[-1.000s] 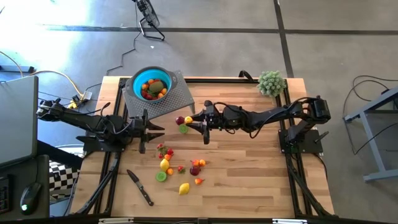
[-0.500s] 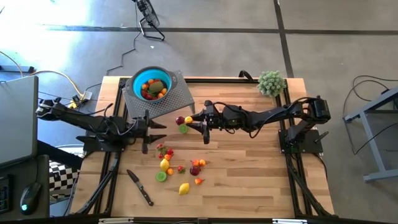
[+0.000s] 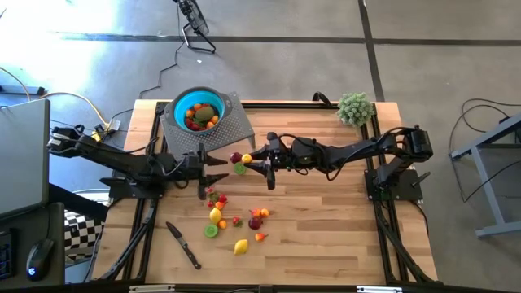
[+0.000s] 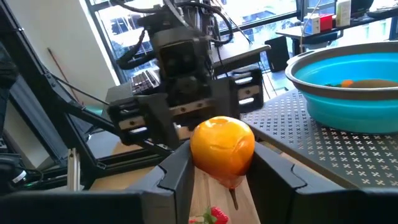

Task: Pick & Place Fruit
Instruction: Put the orange pear into the blue strainer bowl on the shelf

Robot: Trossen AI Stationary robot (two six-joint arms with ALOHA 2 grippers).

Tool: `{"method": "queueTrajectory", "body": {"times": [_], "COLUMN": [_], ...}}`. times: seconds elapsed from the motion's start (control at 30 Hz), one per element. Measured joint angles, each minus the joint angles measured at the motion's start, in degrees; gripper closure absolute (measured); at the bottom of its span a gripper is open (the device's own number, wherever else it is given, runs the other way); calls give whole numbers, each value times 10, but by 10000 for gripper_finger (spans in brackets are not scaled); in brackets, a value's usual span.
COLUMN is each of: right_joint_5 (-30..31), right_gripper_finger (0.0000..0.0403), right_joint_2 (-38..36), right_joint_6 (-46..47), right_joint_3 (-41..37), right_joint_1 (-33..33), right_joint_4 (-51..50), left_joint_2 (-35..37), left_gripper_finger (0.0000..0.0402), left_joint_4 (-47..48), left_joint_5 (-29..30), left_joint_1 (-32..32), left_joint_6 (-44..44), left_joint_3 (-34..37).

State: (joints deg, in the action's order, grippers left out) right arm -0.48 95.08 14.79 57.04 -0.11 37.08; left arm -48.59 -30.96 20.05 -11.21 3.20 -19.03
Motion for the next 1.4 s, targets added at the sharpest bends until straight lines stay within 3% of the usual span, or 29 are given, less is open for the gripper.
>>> {"method": "queueTrajectory", "body": {"times": [0.1,0.33,0.53,0.9,1.4], "right_joint_5": [-2,-12,-12,-12,-12], "right_gripper_finger": [287,277,287,284,287], "right_joint_2": [0,0,0,0,0], "right_joint_6": [-1,-2,-11,-13,-16], "right_joint_3": [0,0,0,0,0], "right_joint_1": [2,4,4,4,4], "right_joint_4": [0,2,4,5,0], "left_joint_2": [-36,-98,-144,-246,-254], "left_gripper_finger": [213,213,213,213,213], "left_joint_4": [-37,-144,-160,-140,-142], "left_joint_5": [-8,-122,-133,-163,-171], "left_joint_1": [31,84,99,97,97], "left_joint_6": [27,33,34,11,16], "left_joint_3": [0,0,-13,-106,-115]}}
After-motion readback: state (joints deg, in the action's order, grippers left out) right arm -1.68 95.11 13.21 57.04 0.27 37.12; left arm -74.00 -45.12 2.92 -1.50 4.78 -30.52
